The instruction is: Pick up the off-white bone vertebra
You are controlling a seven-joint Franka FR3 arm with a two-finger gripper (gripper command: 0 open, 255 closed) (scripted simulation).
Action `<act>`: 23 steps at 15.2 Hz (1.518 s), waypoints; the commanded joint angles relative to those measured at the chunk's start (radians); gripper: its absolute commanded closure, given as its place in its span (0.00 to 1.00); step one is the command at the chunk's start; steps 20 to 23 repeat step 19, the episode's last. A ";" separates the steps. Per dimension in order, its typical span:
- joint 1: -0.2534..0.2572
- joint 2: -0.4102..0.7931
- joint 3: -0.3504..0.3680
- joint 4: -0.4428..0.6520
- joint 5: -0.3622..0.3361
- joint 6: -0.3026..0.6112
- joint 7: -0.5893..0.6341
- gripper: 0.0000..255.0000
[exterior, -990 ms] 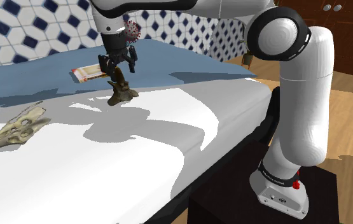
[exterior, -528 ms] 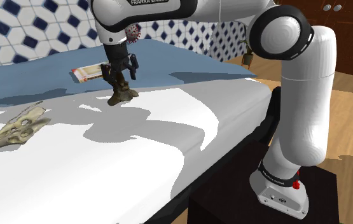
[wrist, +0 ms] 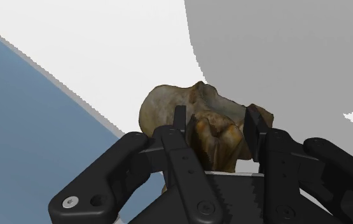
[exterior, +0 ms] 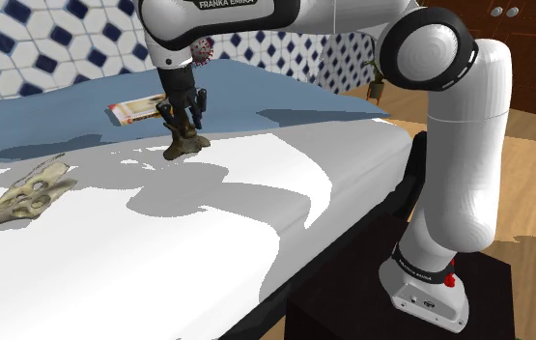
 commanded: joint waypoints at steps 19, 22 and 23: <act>0.037 0.105 0.001 0.369 -0.026 -0.266 -0.006 1.00; 0.037 0.105 0.001 0.369 -0.026 -0.266 -0.006 1.00; 0.037 0.105 0.001 0.369 -0.026 -0.266 -0.006 1.00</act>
